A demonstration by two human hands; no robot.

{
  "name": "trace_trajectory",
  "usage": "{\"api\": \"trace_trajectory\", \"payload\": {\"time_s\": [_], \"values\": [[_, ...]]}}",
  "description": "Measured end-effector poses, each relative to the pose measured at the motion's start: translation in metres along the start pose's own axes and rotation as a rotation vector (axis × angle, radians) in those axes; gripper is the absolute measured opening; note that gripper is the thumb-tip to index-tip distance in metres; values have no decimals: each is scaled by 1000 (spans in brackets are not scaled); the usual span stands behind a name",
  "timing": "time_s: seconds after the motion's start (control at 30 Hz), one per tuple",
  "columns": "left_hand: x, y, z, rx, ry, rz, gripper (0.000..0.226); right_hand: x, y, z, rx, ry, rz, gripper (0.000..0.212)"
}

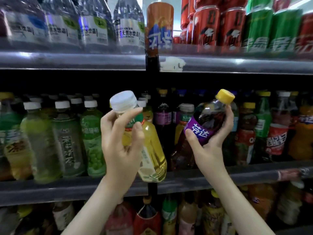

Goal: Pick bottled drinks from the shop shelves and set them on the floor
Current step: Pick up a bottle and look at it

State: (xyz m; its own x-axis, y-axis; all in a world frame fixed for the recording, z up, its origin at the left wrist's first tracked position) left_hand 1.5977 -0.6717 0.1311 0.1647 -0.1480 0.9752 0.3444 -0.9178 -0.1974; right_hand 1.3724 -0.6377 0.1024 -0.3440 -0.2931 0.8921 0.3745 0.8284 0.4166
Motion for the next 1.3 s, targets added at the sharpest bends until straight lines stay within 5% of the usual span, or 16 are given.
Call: {"api": "trace_trajectory", "payload": {"time_s": [0.37, 0.53, 0.7, 0.8, 0.9, 1.0, 1.1, 1.2, 1.3], "values": [[1, 36, 18, 36, 187, 146, 27, 7, -52, -72, -291, 171, -138, 99], [-1, 41, 20, 40, 193, 133, 29, 21, -67, -67, -771, 103, -195, 98], [-12, 46, 16, -26, 247, 256, 33, 13, -60, -67, -970, 177, -183, 97], [-27, 46, 20, -31, 268, 323, 37, -14, -28, -68, -578, 208, -113, 84], [-38, 47, 26, -17, 308, 416, 36, -61, -11, -94, -36, 471, -377, 78], [-47, 50, 29, -43, 344, 554, 34, -104, -11, -124, 91, 682, -596, 87], [-53, 52, 39, -16, 403, 623, 34, -127, -15, -136, 208, 693, -684, 85], [-68, 57, 52, -158, 641, 692, 33, -153, -17, -139, 312, 706, -707, 80], [-97, 66, 96, -359, 577, 876, 37, -188, -15, -152, 436, 747, -792, 78]]}}
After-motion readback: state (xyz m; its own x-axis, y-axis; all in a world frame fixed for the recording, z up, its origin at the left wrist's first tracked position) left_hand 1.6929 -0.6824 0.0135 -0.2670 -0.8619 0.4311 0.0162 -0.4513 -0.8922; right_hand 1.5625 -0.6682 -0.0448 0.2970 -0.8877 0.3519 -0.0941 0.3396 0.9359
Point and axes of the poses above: each hand's wrist, its own x-axis towards the middle knuckle, its own z-axis out of the back of the hand, y = z × x, the point moved 8 cm from there along x, towards the middle knuckle, and after that the axes turned 13 degrees about x, right-handed, at the moved point
